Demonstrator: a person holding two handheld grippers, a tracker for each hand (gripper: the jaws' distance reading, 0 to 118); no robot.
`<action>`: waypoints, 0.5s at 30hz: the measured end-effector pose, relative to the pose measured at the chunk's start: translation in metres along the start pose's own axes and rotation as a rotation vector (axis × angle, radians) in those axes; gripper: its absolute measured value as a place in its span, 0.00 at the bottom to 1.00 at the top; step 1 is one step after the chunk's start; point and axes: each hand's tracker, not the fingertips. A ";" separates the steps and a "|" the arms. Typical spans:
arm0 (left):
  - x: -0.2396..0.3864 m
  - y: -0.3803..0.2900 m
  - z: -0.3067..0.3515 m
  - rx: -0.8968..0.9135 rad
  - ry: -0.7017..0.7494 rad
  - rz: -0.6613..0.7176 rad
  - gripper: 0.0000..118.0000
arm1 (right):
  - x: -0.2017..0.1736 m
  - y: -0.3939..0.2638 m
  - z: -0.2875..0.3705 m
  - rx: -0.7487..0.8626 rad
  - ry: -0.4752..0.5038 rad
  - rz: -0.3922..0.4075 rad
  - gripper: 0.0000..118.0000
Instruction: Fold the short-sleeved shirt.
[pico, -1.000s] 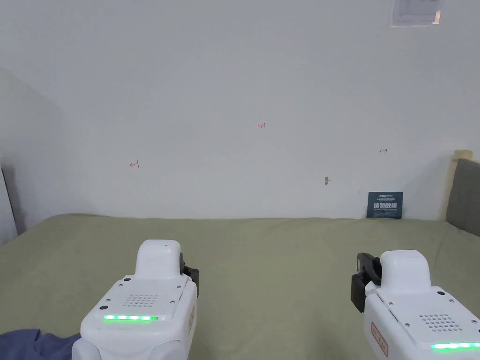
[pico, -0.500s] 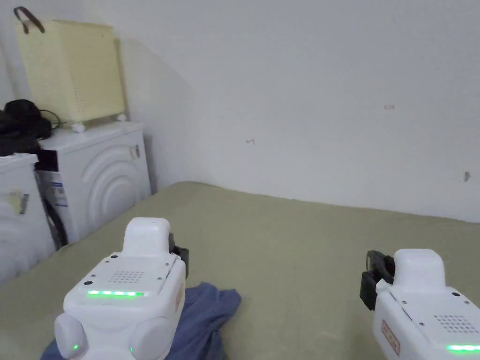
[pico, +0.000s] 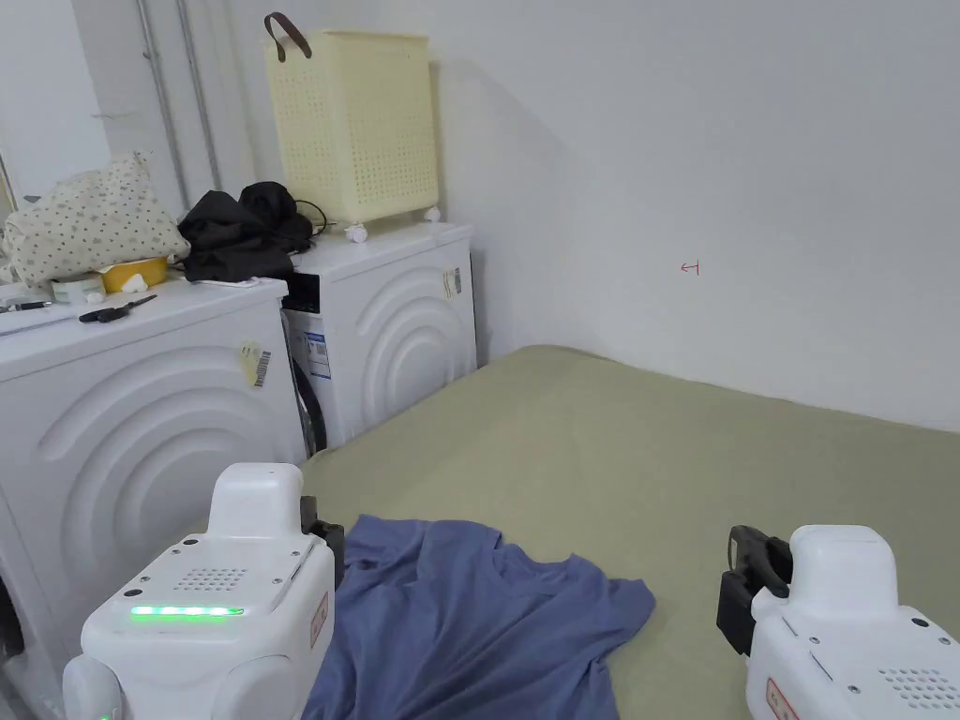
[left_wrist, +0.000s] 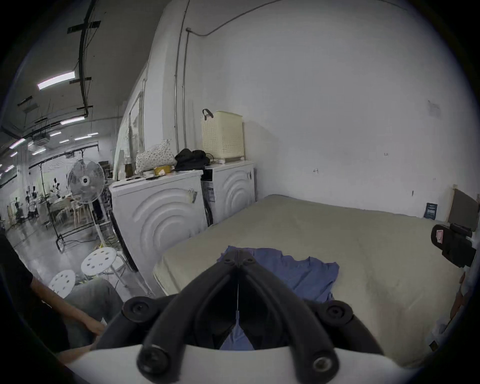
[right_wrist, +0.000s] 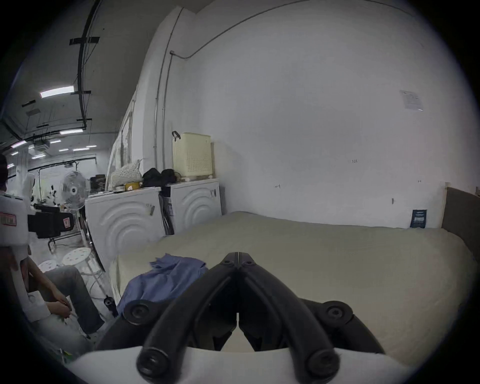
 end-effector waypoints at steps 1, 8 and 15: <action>0.001 -0.001 -0.005 -0.009 -0.007 0.001 0.00 | 0.000 -0.001 -0.002 -0.007 0.003 0.001 0.01; 0.021 -0.022 -0.071 -0.157 -0.089 -0.004 0.00 | 0.009 -0.015 -0.008 -0.051 -0.012 -0.005 0.01; 0.061 -0.079 -0.179 -0.419 -0.196 0.000 0.00 | 0.024 -0.047 -0.012 -0.139 -0.038 0.000 0.01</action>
